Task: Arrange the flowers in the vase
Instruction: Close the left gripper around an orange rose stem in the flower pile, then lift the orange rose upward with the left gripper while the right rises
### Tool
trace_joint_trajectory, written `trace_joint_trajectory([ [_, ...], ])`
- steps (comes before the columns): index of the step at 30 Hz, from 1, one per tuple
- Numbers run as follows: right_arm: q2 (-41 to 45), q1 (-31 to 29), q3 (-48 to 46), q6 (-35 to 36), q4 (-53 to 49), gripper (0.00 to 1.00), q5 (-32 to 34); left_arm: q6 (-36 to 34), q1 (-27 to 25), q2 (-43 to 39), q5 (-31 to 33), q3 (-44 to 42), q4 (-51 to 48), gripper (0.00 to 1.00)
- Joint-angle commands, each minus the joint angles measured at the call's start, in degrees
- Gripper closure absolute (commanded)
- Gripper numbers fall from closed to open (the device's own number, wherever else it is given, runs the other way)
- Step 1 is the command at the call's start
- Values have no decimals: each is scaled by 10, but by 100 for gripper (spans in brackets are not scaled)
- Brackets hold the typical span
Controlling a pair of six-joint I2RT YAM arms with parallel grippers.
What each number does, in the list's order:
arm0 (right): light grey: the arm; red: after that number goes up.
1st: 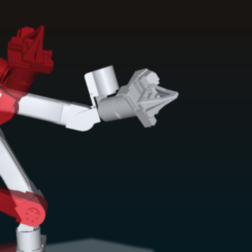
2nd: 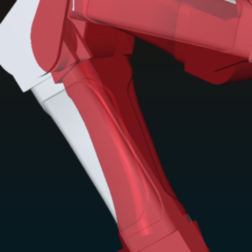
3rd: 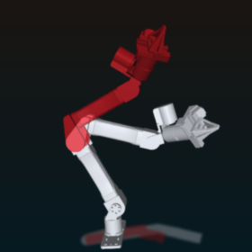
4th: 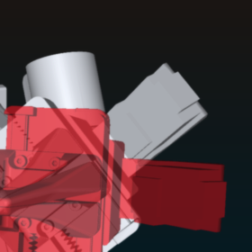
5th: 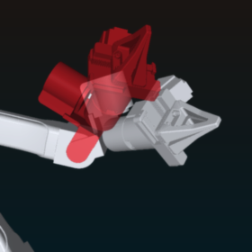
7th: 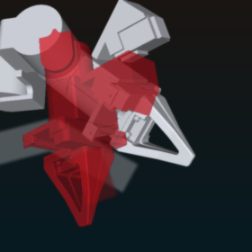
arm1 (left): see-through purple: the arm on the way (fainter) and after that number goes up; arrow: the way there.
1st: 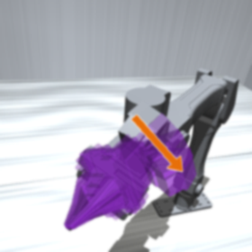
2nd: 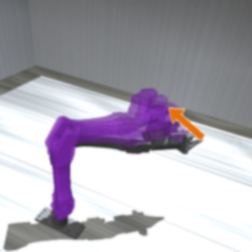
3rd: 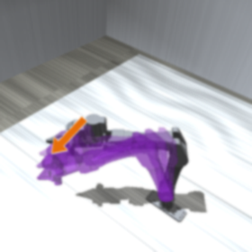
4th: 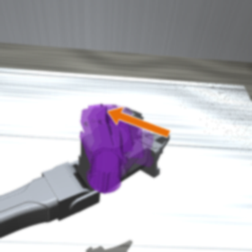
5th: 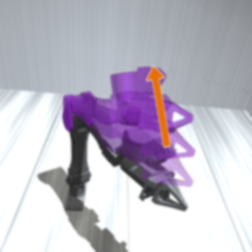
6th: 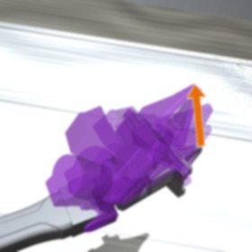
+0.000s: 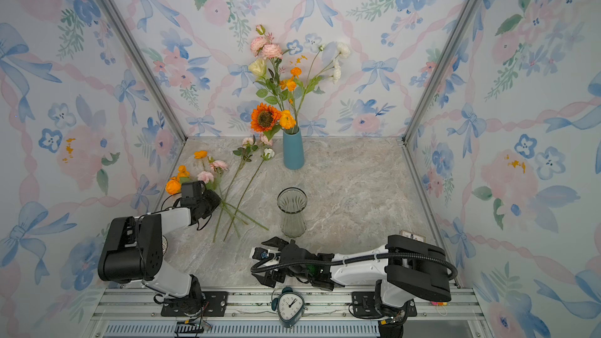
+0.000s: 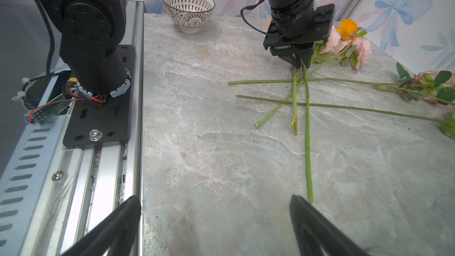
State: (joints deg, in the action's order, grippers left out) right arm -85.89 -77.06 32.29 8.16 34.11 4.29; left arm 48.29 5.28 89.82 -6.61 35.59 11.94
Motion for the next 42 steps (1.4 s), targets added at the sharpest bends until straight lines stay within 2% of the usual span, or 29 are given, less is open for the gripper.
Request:
trace_joint_trajectory([
  [1, -7, -5, 17, -3, -1, 3, -6, -1, -1, 10, 10, 14, -10, 81],
  [13, -6, -5, 18, -1, -4, 3, -10, 7, 0, 46, 2, 17, 2, 81],
  [16, -6, -5, 19, -1, -5, 3, -10, 11, 0, 44, -1, 15, 5, 90],
  [19, -9, -5, 20, -1, -5, 3, -10, 13, 1, 25, 2, 7, 6, 92],
  [25, -14, -5, 22, 1, -5, 3, -7, 27, 3, -44, 3, -20, 5, 100],
  [31, 2, -5, 14, 11, -6, 3, 10, 32, 3, -129, 20, -39, -9, 100],
  [39, 94, 7, -37, 26, 16, 3, 25, -24, -3, -261, 27, -37, -31, 100],
  [42, 148, 12, -57, 36, 9, 3, 25, -78, -29, -338, 58, -31, -32, 100],
])
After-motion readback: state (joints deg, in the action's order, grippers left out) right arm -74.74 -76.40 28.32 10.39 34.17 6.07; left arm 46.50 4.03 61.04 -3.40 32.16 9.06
